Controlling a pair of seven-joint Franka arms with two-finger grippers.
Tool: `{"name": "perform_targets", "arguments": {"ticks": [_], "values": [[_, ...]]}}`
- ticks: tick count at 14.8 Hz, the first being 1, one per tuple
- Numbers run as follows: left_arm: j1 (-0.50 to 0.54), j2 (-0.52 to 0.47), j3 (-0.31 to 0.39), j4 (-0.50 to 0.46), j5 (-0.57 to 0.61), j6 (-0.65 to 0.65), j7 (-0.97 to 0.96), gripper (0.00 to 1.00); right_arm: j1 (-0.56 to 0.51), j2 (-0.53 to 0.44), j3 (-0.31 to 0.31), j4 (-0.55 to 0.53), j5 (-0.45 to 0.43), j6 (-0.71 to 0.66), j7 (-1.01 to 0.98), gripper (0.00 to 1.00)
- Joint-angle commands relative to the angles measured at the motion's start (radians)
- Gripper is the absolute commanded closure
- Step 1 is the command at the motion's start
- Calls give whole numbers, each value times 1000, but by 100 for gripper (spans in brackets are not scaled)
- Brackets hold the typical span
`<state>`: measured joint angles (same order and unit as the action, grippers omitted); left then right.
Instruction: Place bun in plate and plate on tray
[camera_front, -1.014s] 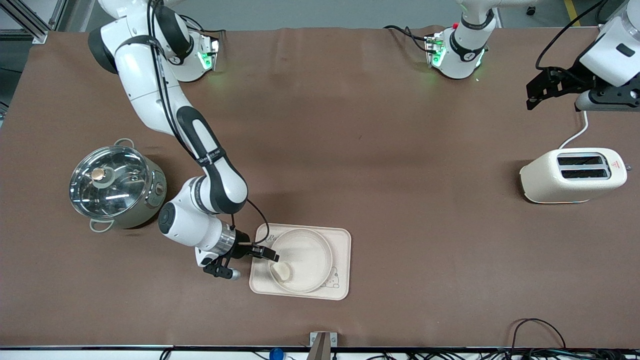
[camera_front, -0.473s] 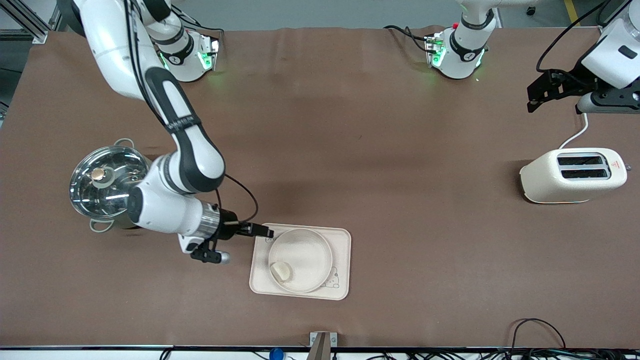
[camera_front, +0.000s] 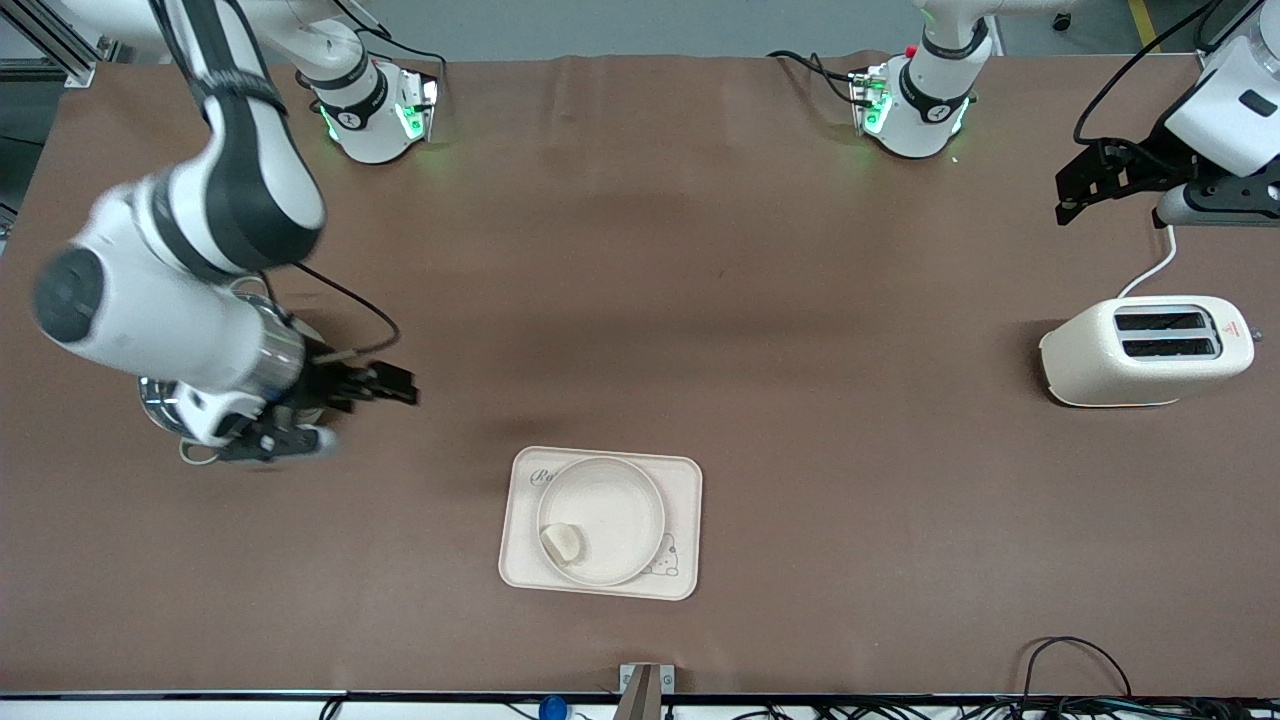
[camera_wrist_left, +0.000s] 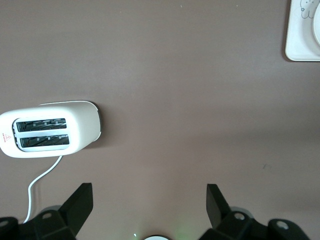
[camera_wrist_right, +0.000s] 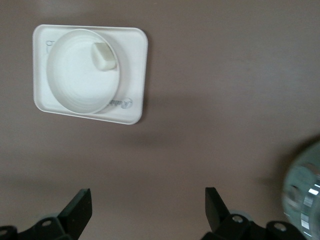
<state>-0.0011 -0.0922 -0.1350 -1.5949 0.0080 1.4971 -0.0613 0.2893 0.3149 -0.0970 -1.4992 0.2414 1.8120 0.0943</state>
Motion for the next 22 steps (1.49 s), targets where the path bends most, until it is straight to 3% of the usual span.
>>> {"name": "perform_targets", "arguments": {"ticks": [1,6,8,9,12,19,22], "values": [[0,0,5,10,-13,2,-2,0,-44,-97,5,-69,-114,-37,-5,0],[-2,0,5,18,-14,2,-2,0,-192,-157,0,-18,-185,-169,-123,0],[-2,-3,5,16,-14,-1,0,0,-203,-203,-18,-9,-284,-198,-142,0],[-3,-3,3,18,-14,-1,-3,0,-223,-218,-16,-13,-290,-204,-143,0],[-5,-3,0,18,-14,-3,-2,0,-249,-276,-12,-22,-287,-253,-143,0],[-7,-3,-1,16,-14,-17,4,0,-305,-448,3,-168,-249,-286,-142,0],[-7,-3,-1,27,-16,-17,3,0,-401,-451,89,-164,-197,-313,-143,0]]}}
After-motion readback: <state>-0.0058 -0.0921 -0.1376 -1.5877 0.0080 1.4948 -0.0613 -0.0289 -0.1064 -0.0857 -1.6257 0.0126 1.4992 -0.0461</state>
